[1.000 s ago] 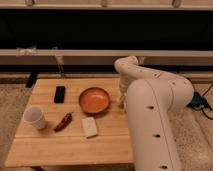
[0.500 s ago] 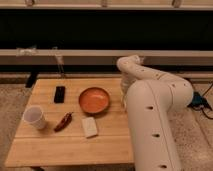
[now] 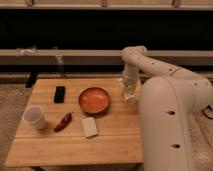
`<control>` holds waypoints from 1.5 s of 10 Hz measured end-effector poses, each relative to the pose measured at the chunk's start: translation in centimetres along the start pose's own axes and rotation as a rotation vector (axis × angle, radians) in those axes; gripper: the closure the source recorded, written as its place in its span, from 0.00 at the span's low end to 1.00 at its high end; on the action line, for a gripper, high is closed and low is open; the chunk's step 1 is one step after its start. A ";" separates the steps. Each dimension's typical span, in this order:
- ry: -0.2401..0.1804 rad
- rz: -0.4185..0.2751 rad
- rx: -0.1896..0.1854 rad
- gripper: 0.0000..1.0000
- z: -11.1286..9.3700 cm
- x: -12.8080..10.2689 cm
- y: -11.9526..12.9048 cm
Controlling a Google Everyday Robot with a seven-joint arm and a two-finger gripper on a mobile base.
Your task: Place the bottle in the ceramic bowl
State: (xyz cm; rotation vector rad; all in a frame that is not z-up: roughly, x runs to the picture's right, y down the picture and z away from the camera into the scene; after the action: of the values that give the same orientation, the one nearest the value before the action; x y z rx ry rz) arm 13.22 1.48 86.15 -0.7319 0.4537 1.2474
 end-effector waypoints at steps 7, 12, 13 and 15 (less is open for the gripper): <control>-0.109 -0.331 -0.150 1.00 -4.6 2.0 12.1; -0.065 -0.438 -0.210 0.88 -1.4 -0.1 16.4; -0.054 -0.451 -0.214 0.78 -0.7 -0.6 17.2; -0.030 -0.483 -0.215 0.56 0.6 -1.5 19.0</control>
State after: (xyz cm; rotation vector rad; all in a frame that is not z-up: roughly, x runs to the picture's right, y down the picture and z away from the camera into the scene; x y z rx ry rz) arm -5.43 3.49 82.86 -0.9382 0.1037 0.8559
